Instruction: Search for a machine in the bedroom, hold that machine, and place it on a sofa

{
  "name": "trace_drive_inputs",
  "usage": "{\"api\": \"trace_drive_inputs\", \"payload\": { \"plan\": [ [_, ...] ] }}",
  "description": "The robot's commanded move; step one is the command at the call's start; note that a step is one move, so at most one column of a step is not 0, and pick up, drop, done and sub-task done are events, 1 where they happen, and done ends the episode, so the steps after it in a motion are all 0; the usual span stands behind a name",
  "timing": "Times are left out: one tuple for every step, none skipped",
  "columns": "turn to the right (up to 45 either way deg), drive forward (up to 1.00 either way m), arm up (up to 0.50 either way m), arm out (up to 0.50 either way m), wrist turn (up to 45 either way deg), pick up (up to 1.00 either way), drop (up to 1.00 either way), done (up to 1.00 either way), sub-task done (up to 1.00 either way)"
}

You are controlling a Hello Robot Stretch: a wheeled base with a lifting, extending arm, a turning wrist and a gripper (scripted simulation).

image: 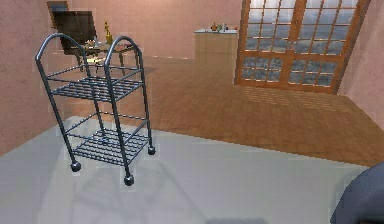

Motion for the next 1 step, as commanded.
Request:
{"api": "trace_drive_inputs", "payload": {
  "plan": [
    [0.0,0.00,0.10,0.00,0.0,0.00,0.00,0.00,0.00]
  ]
}}
